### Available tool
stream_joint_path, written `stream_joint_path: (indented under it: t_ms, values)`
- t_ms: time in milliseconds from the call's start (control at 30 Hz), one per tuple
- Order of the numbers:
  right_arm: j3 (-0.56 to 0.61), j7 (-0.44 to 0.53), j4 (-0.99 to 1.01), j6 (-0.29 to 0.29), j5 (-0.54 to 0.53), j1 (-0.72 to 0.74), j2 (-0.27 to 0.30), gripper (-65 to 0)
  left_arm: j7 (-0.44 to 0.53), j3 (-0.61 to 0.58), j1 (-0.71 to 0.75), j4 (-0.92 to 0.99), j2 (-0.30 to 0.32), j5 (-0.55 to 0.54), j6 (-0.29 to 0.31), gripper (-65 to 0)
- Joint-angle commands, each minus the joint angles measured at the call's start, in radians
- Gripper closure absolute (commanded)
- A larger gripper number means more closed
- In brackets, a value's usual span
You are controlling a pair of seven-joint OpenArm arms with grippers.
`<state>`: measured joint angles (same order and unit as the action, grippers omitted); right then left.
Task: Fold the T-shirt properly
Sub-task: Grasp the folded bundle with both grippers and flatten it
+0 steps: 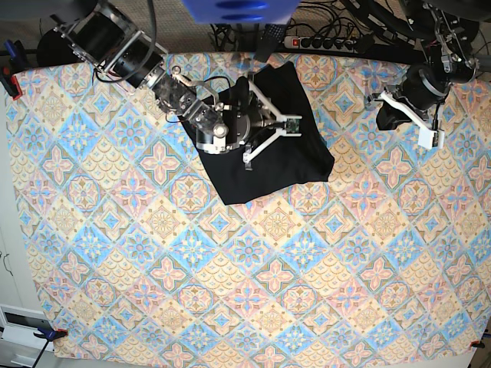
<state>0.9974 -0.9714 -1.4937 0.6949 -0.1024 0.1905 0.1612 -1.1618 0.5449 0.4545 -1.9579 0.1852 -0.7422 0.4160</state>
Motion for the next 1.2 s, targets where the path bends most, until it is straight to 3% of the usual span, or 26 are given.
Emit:
stream_joint_path:
  t_ms: [0,400,500,767,967,1167]
  values:
    - [0.027,0.021,-0.043,0.003,-0.016,0.017,-0.01,-12.3,0.018,0.001,-0.003,-0.014,0.01,-0.02,0.002,-1.1]
    - [0.054,0.024,-0.115,0.003,-0.018,0.025,-0.012,-12.3,0.018,-0.17,-0.003,-0.018,0.015,-0.017,0.002,-1.1]
    - [-0.051,0.027,-0.095,0.003,-0.016,0.025,-0.012,-12.2,0.018,-0.233,0.003,-0.019,0.017,-0.017,0.002,-1.1]
    - [-0.486,0.029,-0.066,0.003,-0.016,0.025,-0.012,-12.1,0.023,-0.443,0.014,-0.019,0.018,-0.01,0.002,-0.3]
    - [-0.518,0.029,0.058,0.003,-0.015,0.105,-0.016,-12.1,0.023,-0.567,-0.016,-0.016,0.017,-0.006,-0.004,-0.2]
    - [-0.51,0.052,0.166,0.003,-0.015,0.155,-0.093,-11.5,0.024,-0.624,-0.036,-0.01,0.012,0.123,-0.004,-0.2]
